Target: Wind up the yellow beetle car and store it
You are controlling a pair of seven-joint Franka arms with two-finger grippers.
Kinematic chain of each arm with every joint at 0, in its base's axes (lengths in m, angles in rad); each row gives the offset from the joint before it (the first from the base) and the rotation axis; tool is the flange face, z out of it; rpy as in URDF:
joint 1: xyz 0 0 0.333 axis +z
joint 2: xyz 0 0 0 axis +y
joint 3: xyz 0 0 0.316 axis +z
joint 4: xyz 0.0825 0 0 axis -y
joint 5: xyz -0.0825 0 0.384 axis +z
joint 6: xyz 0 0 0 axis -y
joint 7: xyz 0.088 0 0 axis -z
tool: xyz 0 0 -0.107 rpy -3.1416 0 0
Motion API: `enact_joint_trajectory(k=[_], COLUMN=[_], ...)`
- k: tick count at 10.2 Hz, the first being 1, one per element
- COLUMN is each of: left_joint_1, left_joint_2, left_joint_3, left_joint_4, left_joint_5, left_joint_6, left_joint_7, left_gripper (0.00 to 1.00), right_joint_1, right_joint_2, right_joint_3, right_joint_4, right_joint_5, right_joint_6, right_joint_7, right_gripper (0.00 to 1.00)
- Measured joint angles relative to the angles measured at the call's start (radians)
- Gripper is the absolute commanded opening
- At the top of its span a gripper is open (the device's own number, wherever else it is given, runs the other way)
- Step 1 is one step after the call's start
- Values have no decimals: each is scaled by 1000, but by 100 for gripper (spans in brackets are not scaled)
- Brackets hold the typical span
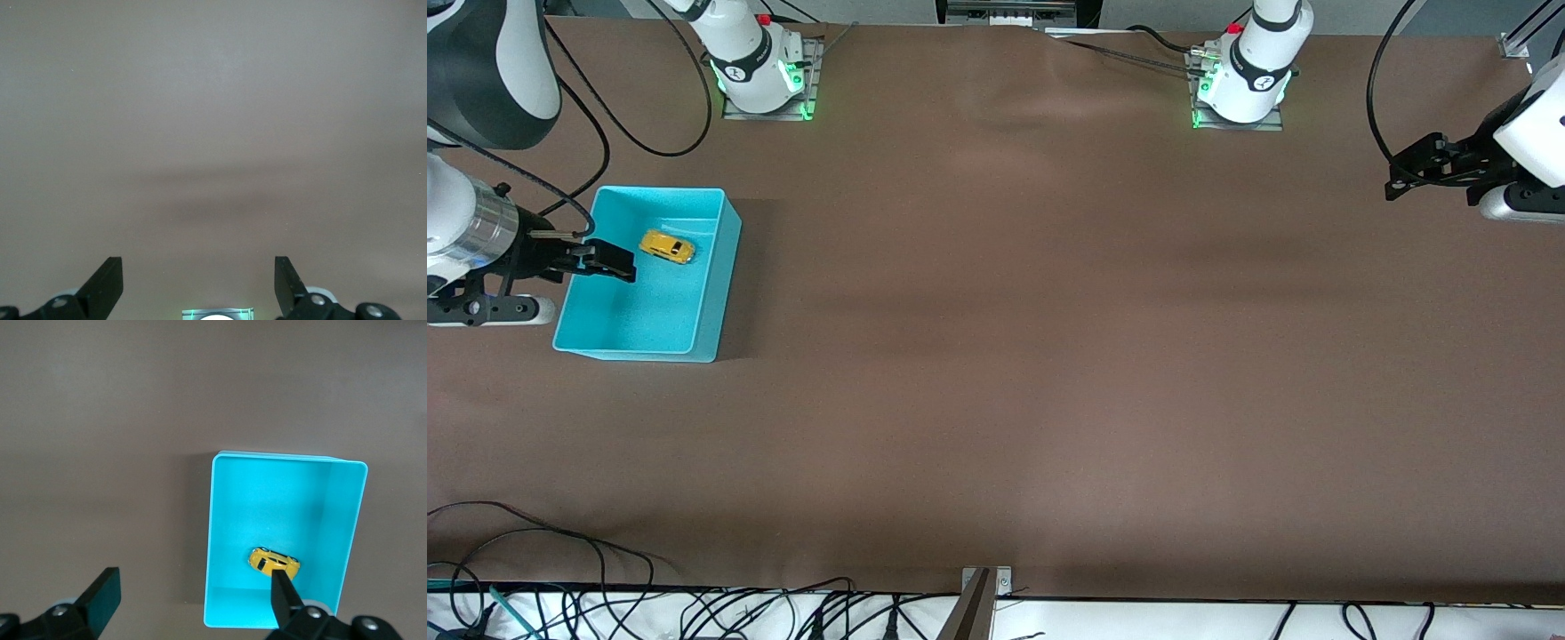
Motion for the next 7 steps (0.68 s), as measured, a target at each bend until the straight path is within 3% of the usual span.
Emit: enact_joint_trajectory(k=[7], left_joint_1=[0], left_joint_2=[0], left_joint_3=[0], left_joint_4=[0], left_joint_5=[0], left_joint_6=[0], left_joint_7=[0], left_gripper=[100], right_joint_1=[0], right_joint_2=[-2], right_joint_3=[1], right_joint_4=[-9], right_joint_5=[0], right_joint_6=[0], right_joint_7=[6], right_gripper=[100])
